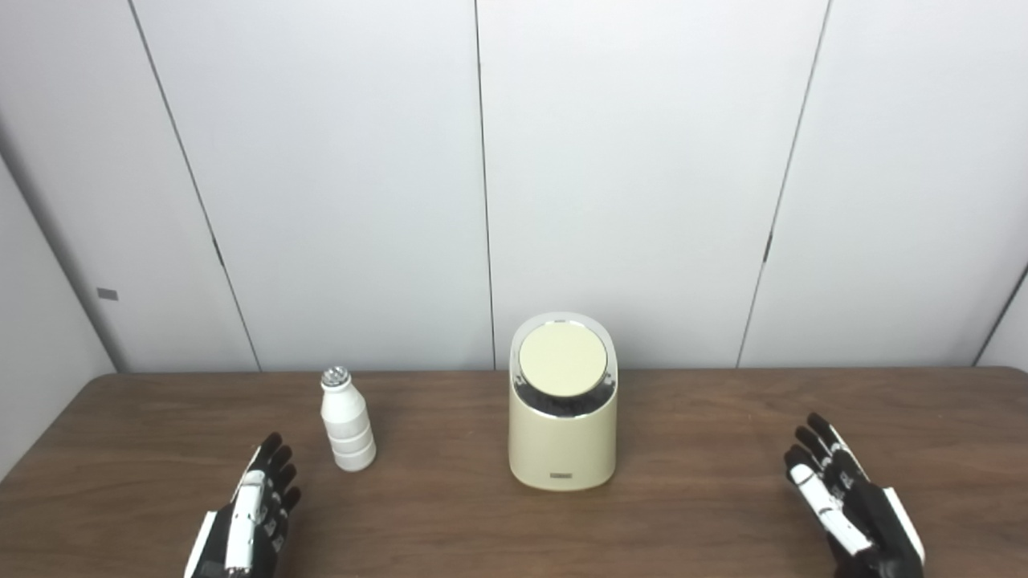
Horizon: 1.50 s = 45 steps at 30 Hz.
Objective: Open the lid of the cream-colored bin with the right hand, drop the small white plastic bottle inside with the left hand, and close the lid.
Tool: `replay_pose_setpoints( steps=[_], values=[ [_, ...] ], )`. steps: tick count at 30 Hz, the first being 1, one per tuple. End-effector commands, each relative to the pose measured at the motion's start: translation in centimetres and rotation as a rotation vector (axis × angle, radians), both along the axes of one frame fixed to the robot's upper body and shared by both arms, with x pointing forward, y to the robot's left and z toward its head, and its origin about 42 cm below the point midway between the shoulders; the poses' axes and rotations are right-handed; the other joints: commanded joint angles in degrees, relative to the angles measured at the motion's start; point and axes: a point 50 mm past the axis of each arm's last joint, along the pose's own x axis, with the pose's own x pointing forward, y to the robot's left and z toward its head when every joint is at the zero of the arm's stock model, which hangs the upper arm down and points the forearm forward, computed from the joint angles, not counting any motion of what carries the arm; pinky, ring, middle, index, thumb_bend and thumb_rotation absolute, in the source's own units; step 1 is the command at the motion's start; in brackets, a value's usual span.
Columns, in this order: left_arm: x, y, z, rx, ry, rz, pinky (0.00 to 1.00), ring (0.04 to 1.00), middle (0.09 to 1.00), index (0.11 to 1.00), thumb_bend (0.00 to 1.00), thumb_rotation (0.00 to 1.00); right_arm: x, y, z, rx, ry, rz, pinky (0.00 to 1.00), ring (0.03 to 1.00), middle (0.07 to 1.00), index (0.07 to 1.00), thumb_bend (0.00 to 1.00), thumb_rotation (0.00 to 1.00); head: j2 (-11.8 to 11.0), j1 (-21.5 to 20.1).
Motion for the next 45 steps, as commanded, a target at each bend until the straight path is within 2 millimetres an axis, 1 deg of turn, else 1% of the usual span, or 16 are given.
replay_pose_setpoints(
  steps=[1, 5, 8, 10, 12, 16, 23, 25, 26, 27, 28, 29, 31, 32, 37, 45],
  values=[
    [0.3, 0.1, 0.9, 0.019, -0.063, 0.001, 1.00, 1.000, 0.982, 0.992, 0.19, 0.93, 0.5, 0.1, 1.7, -0.010, -0.065, 0.009, 0.91, 0.943, 0.941, 0.935, 0.12, 0.56, 0.1, 0.0],
    [0.3, 0.2, 0.8, 0.019, -0.063, 0.001, 1.00, 1.000, 0.986, 0.994, 0.20, 0.94, 0.5, 0.1, 1.8, -0.015, -0.065, 0.006, 0.91, 0.941, 0.940, 0.933, 0.13, 0.60, -0.1, 0.0],
    [0.4, 0.3, 0.9, 0.018, -0.068, 0.001, 1.00, 1.000, 0.984, 0.994, 0.20, 0.92, 0.6, 0.0, 1.9, -0.014, -0.071, 0.007, 0.92, 0.942, 0.942, 0.935, 0.11, 0.45, -0.1, 0.0],
    [0.4, 0.3, 0.9, 0.023, -0.069, -0.002, 1.00, 1.000, 0.985, 0.996, 0.20, 0.92, 0.7, -0.1, 1.9, -0.014, -0.070, 0.003, 0.91, 0.940, 0.940, 0.934, 0.11, 0.39, -0.1, 0.0],
    [0.5, 0.3, 0.9, 0.027, -0.069, -0.005, 1.00, 1.000, 0.989, 1.000, 0.20, 0.95, 0.8, -0.2, 1.8, -0.010, -0.068, -0.001, 0.92, 0.939, 0.940, 0.936, 0.12, 0.27, -0.1, 0.0],
    [0.4, 0.3, 0.9, 0.020, -0.070, -0.002, 1.00, 1.000, 0.988, 1.000, 0.20, 0.95, 0.8, -0.4, 1.8, -0.021, -0.072, -0.003, 0.90, 0.932, 0.934, 0.929, 0.10, 0.14, -0.1, 0.0],
    [0.5, 0.5, 1.1, 0.029, -0.081, 0.004, 1.00, 1.000, 0.986, 1.000, 0.20, 0.93, 0.8, -0.4, 2.0, -0.017, -0.070, -0.004, 0.90, 0.932, 0.935, 0.934, 0.10, 0.09, -0.2, 0.1],
    [0.6, 0.5, 1.3, 0.065, -0.082, 0.000, 1.00, 1.000, 0.988, 1.000, 0.21, 0.85, 0.8, -0.4, 2.0, -0.015, -0.068, -0.004, 0.90, 0.933, 0.935, 0.935, 0.11, 0.09, -0.3, 0.1],
    [0.7, 0.5, 1.4, 0.111, -0.074, 0.000, 1.00, 1.000, 0.990, 1.000, 0.23, 0.74, 0.8, -0.4, 1.9, -0.014, -0.069, -0.004, 0.90, 0.933, 0.935, 0.935, 0.12, 0.08, -0.2, 0.2],
    [0.8, 0.6, 1.5, 0.180, -0.056, 0.010, 1.00, 1.000, 0.986, 1.000, 0.33, 0.57, 0.8, -0.4, 2.0, -0.018, -0.070, -0.005, 0.90, 0.933, 0.934, 0.932, 0.11, 0.07, -0.2, 0.2],
    [0.9, 0.7, 1.5, 0.248, -0.042, 0.023, 1.00, 1.000, 0.978, 0.996, 0.52, 0.46, 0.8, -0.4, 2.0, -0.018, -0.070, -0.004, 0.90, 0.928, 0.931, 0.927, 0.11, 0.05, -0.2, 0.2],
    [1.1, 0.8, 1.6, 0.297, -0.035, 0.034, 1.00, 1.000, 0.975, 0.998, 0.72, 0.39, 0.8, -0.4, 2.0, -0.018, -0.070, -0.004, 0.90, 0.930, 0.932, 0.927, 0.10, 0.04, -0.4, 0.2],
    [1.5, 0.9, 1.6, 0.350, -0.029, 0.047, 1.00, 1.000, 0.980, 1.000, 0.88, 0.34, 0.8, -0.4, 2.1, -0.020, -0.069, -0.005, 0.89, 0.930, 0.932, 0.929, 0.10, 0.02, -0.4, 0.2],
    [1.8, 1.0, 1.6, 0.374, -0.025, 0.053, 1.00, 1.000, 0.982, 1.000, 0.93, 0.33, 0.8, -0.4, 2.1, -0.020, -0.069, -0.006, 0.89, 0.930, 0.932, 0.930, 0.10, 0.02, -0.4, 0.2],
    [2.8, 1.3, 1.4, 0.401, -0.011, 0.053, 1.00, 1.000, 1.000, 1.000, 0.98, 0.30, 0.8, -0.4, 2.1, -0.018, -0.077, -0.004, 0.89, 0.930, 0.931, 0.928, 0.09, 0.01, -0.3, 0.0],
    [3.3, 1.1, 1.4, 0.399, -0.025, 0.052, 1.00, 1.000, 0.988, 1.000, 0.96, 0.31, 0.9, -0.6, 2.2, -0.014, -0.081, -0.004, 0.91, 0.939, 0.941, 0.939, 0.10, 0.01, -0.3, 0.1]
  ],
)
